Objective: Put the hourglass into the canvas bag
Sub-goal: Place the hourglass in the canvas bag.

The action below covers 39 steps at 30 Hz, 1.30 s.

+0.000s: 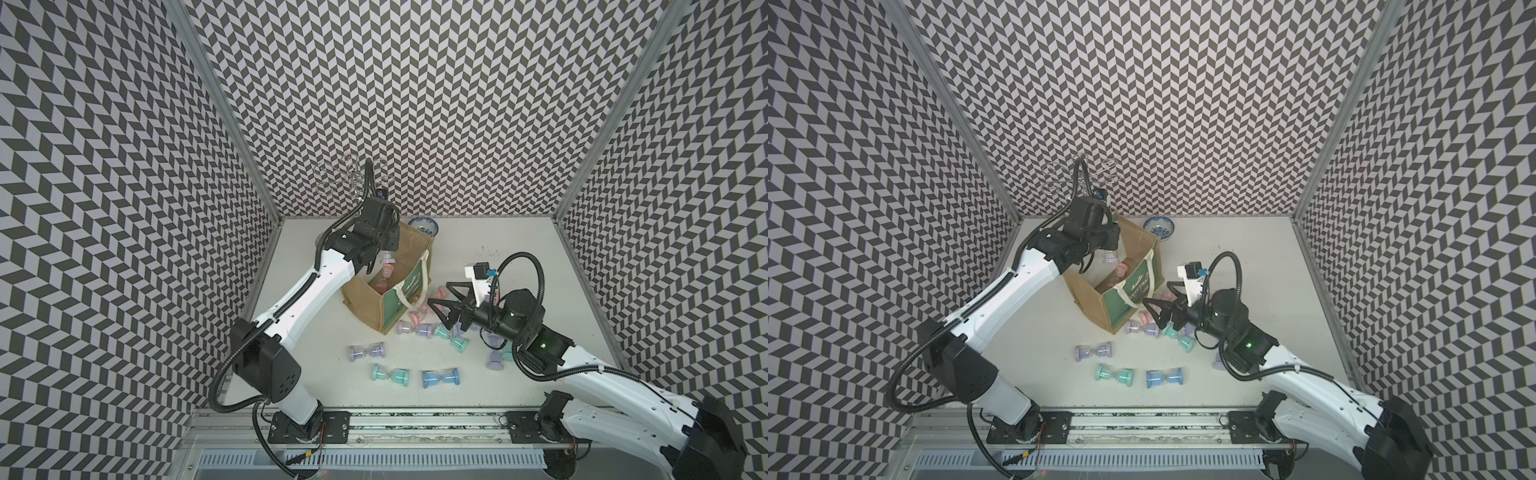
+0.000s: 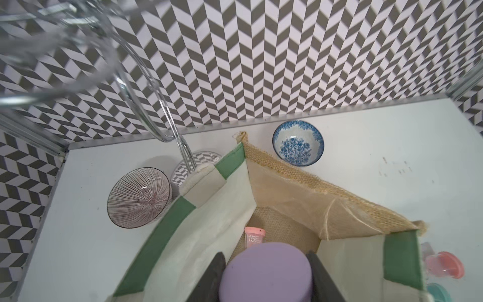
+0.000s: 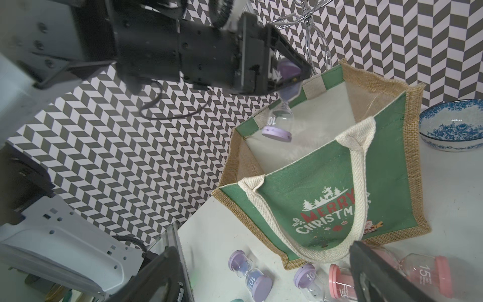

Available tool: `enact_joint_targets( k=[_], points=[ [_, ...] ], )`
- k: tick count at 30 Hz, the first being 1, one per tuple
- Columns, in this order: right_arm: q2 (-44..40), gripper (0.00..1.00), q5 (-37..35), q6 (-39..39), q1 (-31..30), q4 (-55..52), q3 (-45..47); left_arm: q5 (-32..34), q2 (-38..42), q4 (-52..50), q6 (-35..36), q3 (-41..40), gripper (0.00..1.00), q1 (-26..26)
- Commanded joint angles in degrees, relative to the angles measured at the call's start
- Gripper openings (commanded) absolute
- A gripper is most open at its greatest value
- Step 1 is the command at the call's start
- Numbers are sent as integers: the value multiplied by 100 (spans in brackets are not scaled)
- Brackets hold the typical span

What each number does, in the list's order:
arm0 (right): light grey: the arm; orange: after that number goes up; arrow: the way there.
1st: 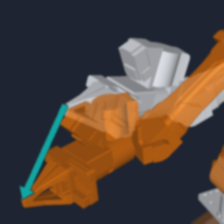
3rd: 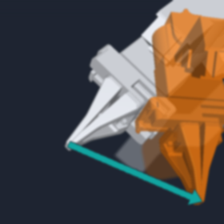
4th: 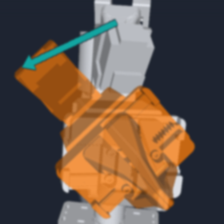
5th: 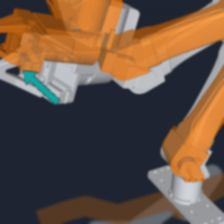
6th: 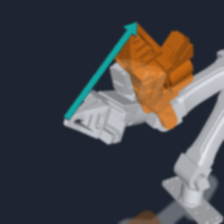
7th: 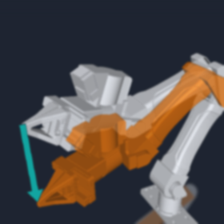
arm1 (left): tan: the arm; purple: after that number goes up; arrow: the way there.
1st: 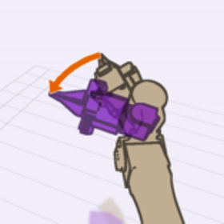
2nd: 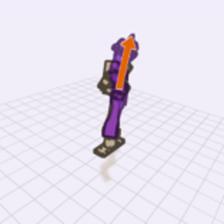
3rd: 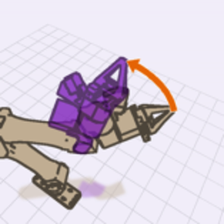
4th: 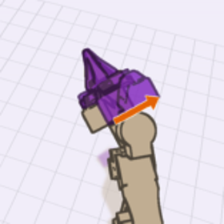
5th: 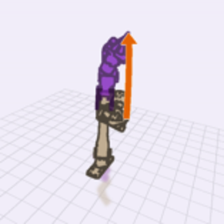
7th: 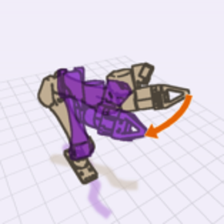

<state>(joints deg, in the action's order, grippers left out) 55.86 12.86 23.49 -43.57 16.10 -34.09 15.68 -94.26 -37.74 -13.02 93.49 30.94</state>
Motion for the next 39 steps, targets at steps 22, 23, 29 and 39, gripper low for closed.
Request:
enact_joint_targets(
  k=[22, 23, 29, 39],
  points=[
    [68, 99, -350, -99, 33, 140, -90, -365, -1382, 644, 257, -479, 31, -276],
    [66, 99, -376, -85, 31, 148, -74, -377, -1432, 653, 226, -497, 31, -297],
    [100, 99, -402, -89, 33, 121, -85, -377, -1570, 769, 136, -615, 35, -342],
    [108, 99, -443, -81, 37, 95, -123, -549, -1350, 891, 44, -824, 51, -389]
  ],
)
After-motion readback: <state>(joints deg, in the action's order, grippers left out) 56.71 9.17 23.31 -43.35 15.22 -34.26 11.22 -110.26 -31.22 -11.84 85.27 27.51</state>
